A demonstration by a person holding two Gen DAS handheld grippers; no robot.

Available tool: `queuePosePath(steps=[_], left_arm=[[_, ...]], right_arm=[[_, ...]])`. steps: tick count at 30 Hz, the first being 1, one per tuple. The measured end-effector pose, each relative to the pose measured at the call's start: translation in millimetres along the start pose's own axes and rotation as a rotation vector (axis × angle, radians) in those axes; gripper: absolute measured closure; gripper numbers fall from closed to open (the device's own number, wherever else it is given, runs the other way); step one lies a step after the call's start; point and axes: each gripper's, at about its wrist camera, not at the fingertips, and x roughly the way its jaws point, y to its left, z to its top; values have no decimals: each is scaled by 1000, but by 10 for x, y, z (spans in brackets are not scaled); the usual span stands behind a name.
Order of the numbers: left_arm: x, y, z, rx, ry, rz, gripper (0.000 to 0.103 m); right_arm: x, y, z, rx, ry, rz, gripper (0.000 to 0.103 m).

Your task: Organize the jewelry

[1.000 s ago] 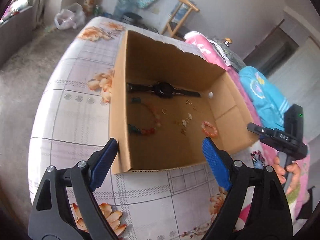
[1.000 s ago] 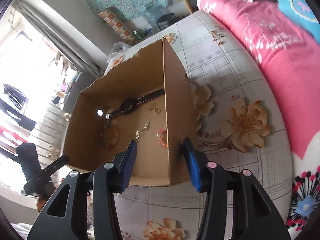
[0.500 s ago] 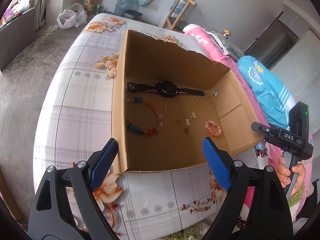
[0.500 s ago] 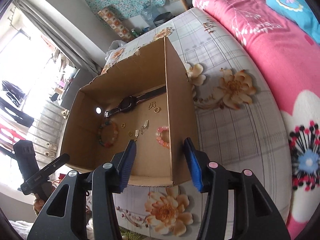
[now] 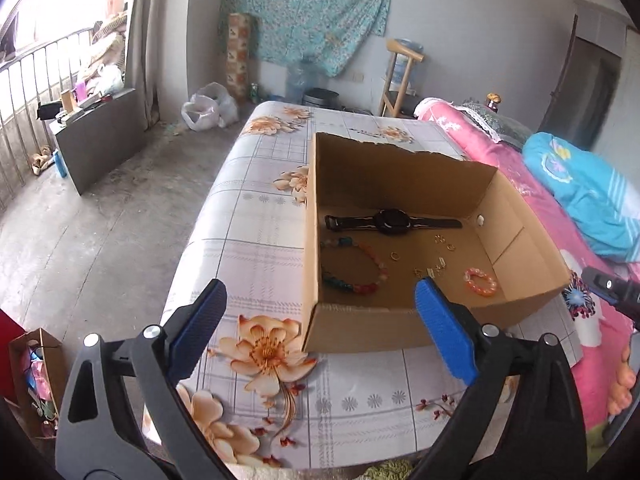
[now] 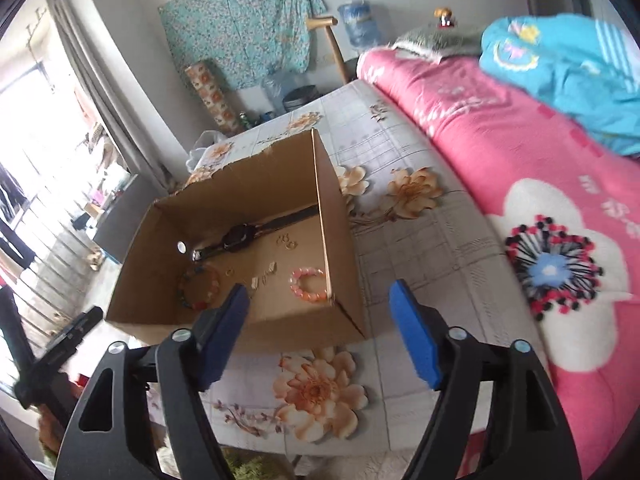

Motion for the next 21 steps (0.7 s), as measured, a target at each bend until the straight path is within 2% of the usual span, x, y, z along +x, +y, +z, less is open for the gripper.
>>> queuePosePath(steps=[3,6,9,11,14,16,21], left_arm=[[-36,-31,-109,-20,28,-8,10],[-5,-81,-212,-21,67,41,9],[-11,-151,-261,25,59,90,9],[-34,-184,-257,39,57,95,9],[-35,-244,-217,54,81,84,9],[6,-303,-200,53,108,42,9],[183,-357,-237,-10,202,5,9]], right_arm=[[33,127,-179,-74,49,-61,21],[93,237,-315,-109,84,-76,19],[129,377,-375,-146,88,-93,13],[144,486,-381,-191,69,-123,10],[143,641,-358,-243,57,-166,7],[151,691,-323,-254,59,-158,7],[261,718,-267,-258,115,-189,7]])
